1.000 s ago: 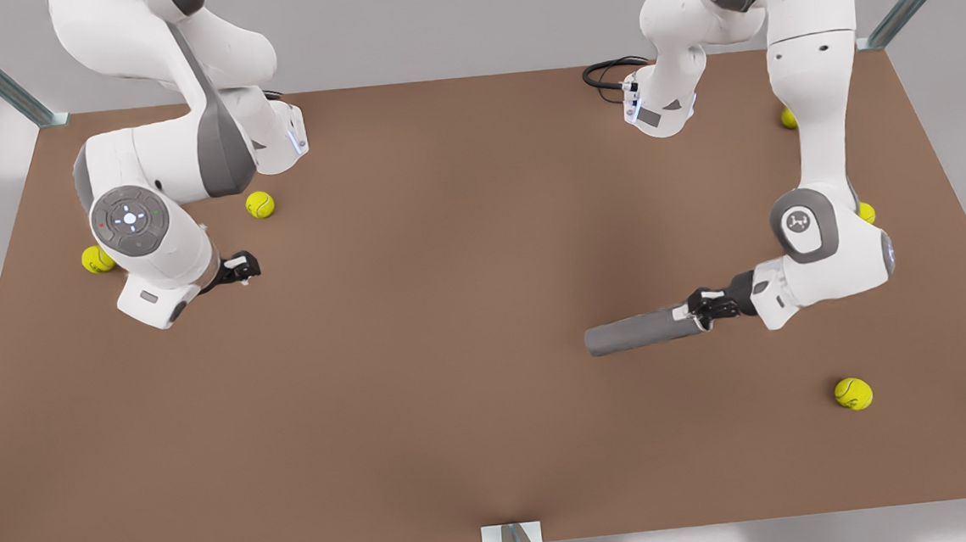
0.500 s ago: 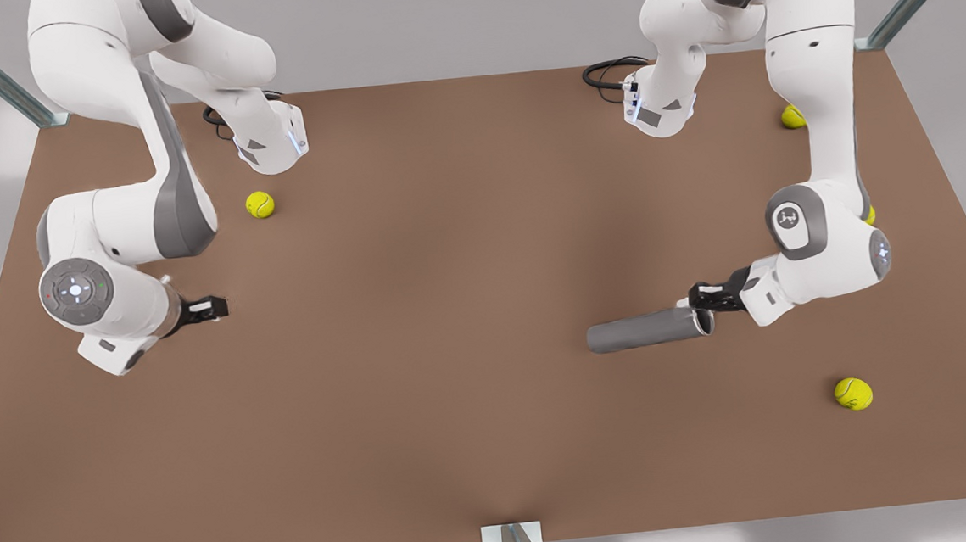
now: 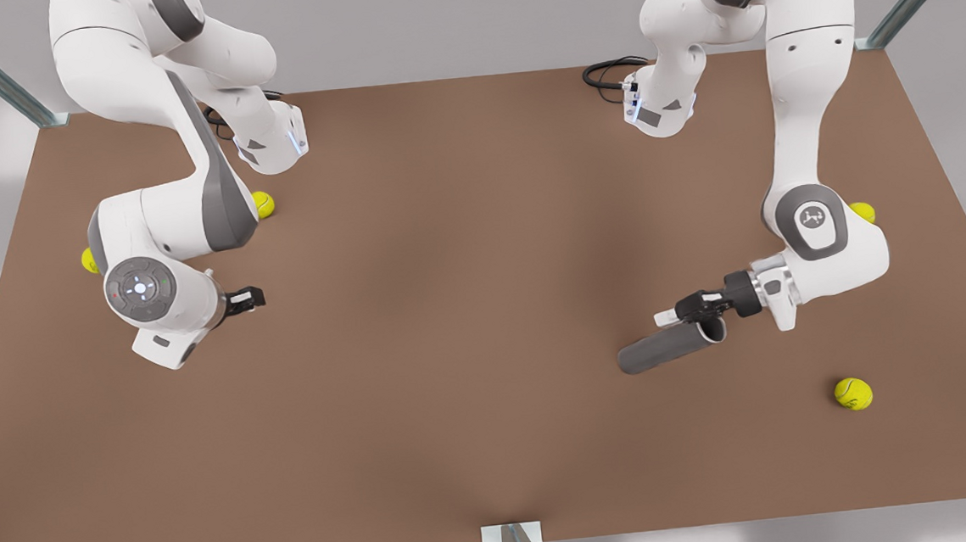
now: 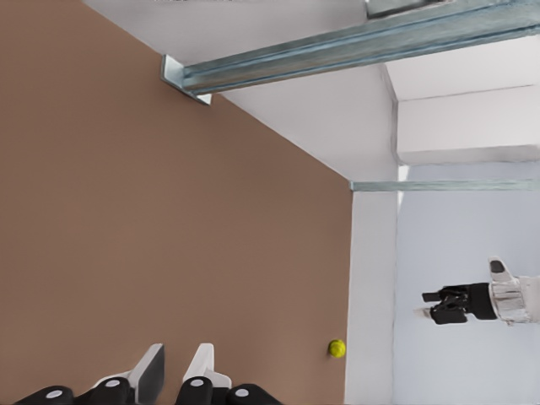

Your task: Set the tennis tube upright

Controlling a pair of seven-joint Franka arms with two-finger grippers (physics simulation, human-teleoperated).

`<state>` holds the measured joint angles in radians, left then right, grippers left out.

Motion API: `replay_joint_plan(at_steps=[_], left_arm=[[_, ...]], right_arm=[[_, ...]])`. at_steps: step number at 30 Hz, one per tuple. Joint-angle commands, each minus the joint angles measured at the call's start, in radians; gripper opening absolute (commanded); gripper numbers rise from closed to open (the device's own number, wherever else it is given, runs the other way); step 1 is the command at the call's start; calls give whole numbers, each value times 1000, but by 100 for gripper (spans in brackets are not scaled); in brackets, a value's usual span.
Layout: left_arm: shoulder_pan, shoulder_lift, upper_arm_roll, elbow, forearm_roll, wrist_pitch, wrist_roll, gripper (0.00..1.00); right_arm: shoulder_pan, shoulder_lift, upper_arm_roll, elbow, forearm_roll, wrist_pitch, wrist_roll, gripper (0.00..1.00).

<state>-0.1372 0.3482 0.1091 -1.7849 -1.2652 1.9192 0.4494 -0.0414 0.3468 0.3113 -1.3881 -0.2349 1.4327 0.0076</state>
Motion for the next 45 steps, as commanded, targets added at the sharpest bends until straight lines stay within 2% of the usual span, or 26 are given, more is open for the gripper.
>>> replay_joint_plan(at_steps=[1, 4, 5, 6, 7, 8, 12, 13, 15, 23, 26, 29, 39, 45], left_arm=[[1, 0, -2, 1, 560, 15, -20, 21], [1, -3, -2, 2, 560, 15, -20, 21], [1, -3, -2, 4, 561, 15, -20, 25], [1, -3, -2, 7, 563, 15, -21, 38], [1, -15, -2, 7, 567, 15, -46, 72], [2, -21, -2, 7, 567, 15, -47, 100], [2, -28, 4, 42, 605, 6, -51, 100], [2, -28, 4, 90, 694, -12, -121, 100], [4, -28, 4, 133, 748, -57, -133, 100], [10, -26, 4, 239, 828, -134, -192, 100], [10, -21, -2, 344, 981, -227, -267, 100], [10, -23, -72, 407, 1164, -273, -367, 100], [8, -159, -95, 368, 1250, -324, -359, 100], [8, -156, -95, 354, 1248, -324, -357, 100]], right_arm=[[0, 0, 0, 1, -1, 0, 0, 100], [0, 0, 0, 1, 0, 0, 0, 100], [0, 0, 0, 1, 0, 0, -2, 100], [0, 0, 0, 1, -1, 0, 0, 100], [0, 0, 0, 3, -1, 0, 0, 100], [-3, 0, -1, 4, -1, 0, 3, 100], [-9, 8, -1, 95, 3, 38, 0, 100], [-41, 9, -3, 101, 40, 106, -5, 100], [-69, 8, -5, 101, 88, 120, -9, 100], [-72, 8, -6, 103, 83, 130, -9, 100], [-71, 8, -6, 103, 81, 130, -5, 100], [-72, 8, -6, 103, 81, 130, -9, 100], [-64, 6, -6, 101, 78, 124, -5, 100], [-74, 0, -8, 104, 83, 107, 3, 100]])
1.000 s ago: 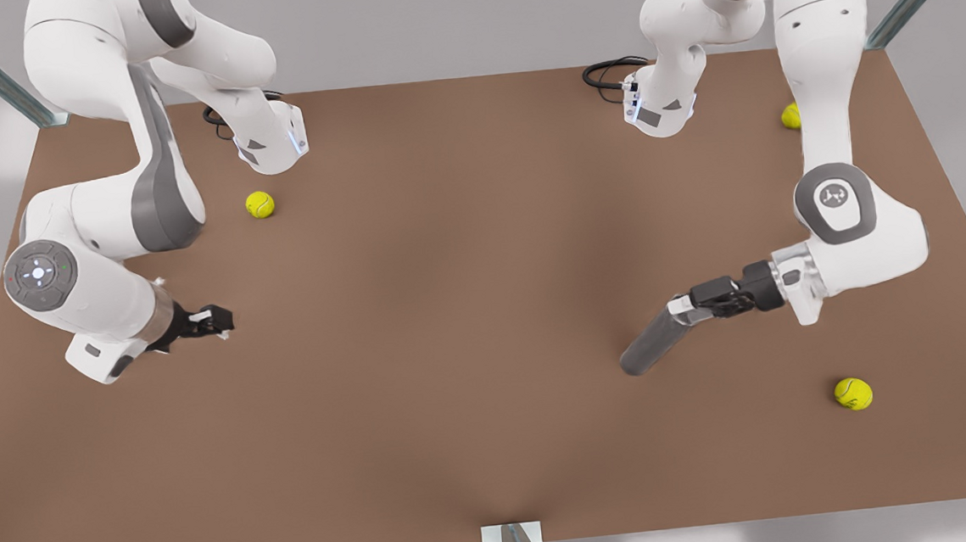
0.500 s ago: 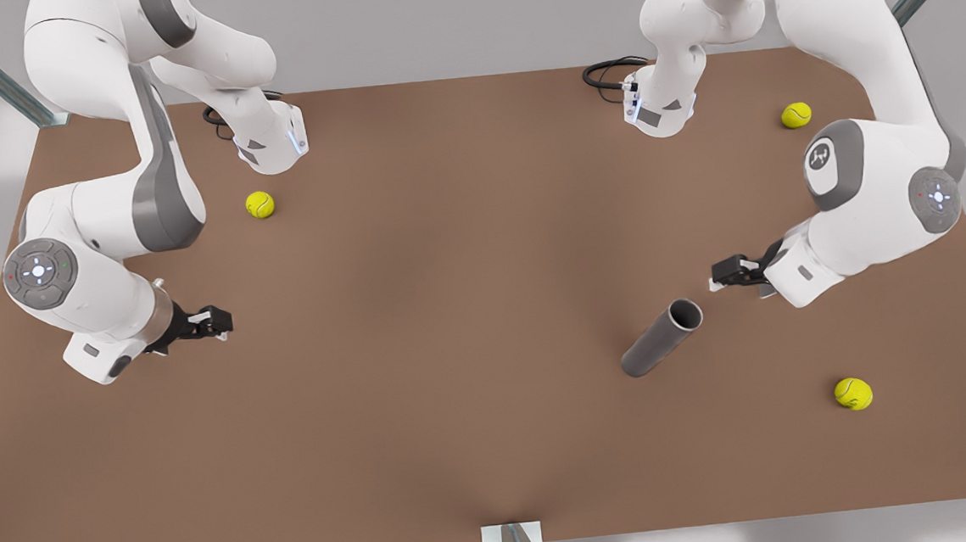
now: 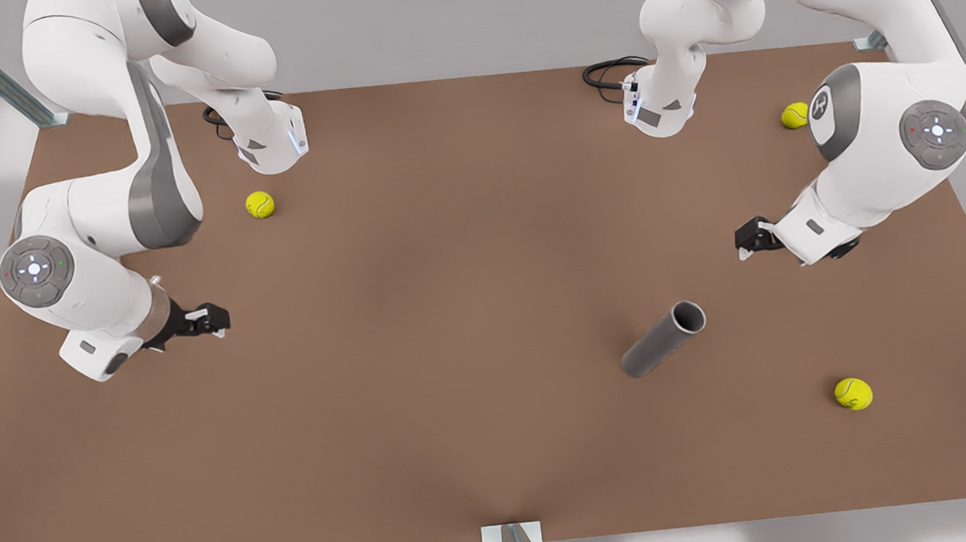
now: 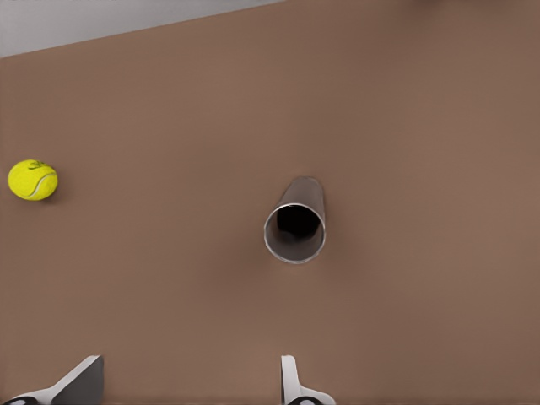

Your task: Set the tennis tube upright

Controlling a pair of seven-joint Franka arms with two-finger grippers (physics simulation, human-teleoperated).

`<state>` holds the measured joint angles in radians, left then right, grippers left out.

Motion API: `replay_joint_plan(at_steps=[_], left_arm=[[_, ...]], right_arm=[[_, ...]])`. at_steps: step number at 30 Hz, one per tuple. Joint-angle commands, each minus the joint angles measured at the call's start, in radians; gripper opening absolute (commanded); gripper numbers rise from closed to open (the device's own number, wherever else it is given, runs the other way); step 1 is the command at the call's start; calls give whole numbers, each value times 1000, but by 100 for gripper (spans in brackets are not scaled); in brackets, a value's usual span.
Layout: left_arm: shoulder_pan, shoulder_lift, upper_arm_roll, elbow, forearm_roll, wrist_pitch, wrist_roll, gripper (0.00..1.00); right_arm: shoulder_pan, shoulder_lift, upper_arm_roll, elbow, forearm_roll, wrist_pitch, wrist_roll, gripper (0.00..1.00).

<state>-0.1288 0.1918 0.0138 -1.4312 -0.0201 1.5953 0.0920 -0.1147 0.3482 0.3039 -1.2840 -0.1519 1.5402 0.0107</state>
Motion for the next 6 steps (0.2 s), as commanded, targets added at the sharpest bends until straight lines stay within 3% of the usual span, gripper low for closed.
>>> replay_joint_plan(at_steps=[1, 6], left_arm=[[0, 0, 0, 0, 3, 0, 0, 100], [0, 1, 0, 0, 3, -2, 0, 100]], right_arm=[[0, 2, 1, -1, 0, 0, 0, 100], [-2, 3, 0, -2, -2, 0, 0, 100]])
